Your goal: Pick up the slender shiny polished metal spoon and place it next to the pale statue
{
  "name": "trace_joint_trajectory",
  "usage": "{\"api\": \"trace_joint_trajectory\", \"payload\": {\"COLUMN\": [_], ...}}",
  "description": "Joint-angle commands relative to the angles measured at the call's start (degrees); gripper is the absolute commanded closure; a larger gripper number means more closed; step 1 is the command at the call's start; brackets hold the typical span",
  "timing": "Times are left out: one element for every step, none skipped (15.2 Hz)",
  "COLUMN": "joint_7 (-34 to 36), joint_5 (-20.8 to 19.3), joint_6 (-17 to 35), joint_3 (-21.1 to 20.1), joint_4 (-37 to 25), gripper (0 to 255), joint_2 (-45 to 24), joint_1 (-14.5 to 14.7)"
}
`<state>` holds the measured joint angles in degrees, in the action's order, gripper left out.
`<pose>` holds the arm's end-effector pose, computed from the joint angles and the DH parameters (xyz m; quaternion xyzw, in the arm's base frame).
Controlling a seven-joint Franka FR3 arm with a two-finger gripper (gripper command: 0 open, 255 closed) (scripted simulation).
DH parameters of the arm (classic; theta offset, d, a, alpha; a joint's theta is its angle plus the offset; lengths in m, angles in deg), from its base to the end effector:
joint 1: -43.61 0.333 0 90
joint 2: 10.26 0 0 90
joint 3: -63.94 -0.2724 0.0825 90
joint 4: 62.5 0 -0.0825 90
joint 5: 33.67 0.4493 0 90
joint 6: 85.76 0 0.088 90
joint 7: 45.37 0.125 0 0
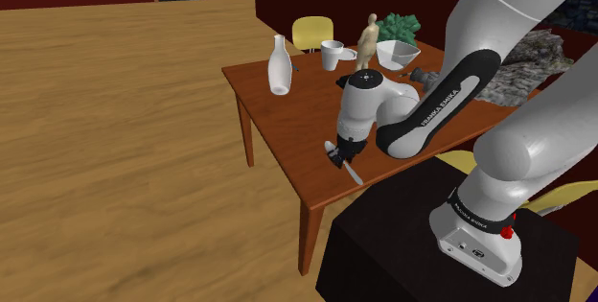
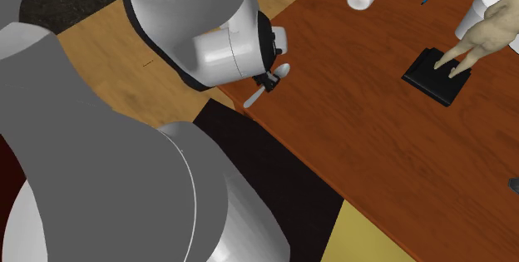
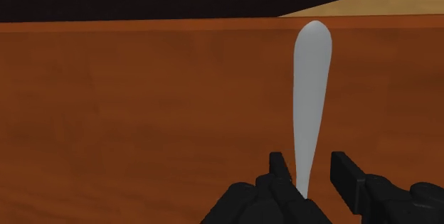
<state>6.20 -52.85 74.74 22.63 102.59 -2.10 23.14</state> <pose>0.3592 0.1257 0.0994 0.9883 -0.1116 0.0661 0.0804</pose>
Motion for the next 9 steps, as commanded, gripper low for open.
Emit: {"api": "trace_joint_trajectory", "payload": {"joint_7": [0.0, -0.2, -0.1, -0.1, -0.1, -0.1, 0.0, 0.0, -2.2], "joint_5": [0.0, 0.3, 0.2, 0.2, 0.2, 0.1, 0.1, -0.1, 3.0], "joint_6": [-0.4, -0.5, -0.4, -0.4, -0.4, -0.4, -0.4, -0.4, -1.2], "joint_3": [0.1, 0.2, 0.2, 0.2, 0.2, 0.2, 0.1, 0.1, 1.1], "joint_4": [0.1, 0.1, 0.2, 0.2, 0.2, 0.2, 0.1, 0.1, 0.3], "gripper": [255, 255, 255, 255, 255, 255, 255, 255, 255], "joint_2": [0.0, 0.1, 0.1, 0.0, 0.0, 0.0, 0.0, -0.1, 1.3], "joint_1": [-0.1, 0.0, 0.0, 0.0, 0.0, -0.1, -0.1, -0.2, 1.5]}}
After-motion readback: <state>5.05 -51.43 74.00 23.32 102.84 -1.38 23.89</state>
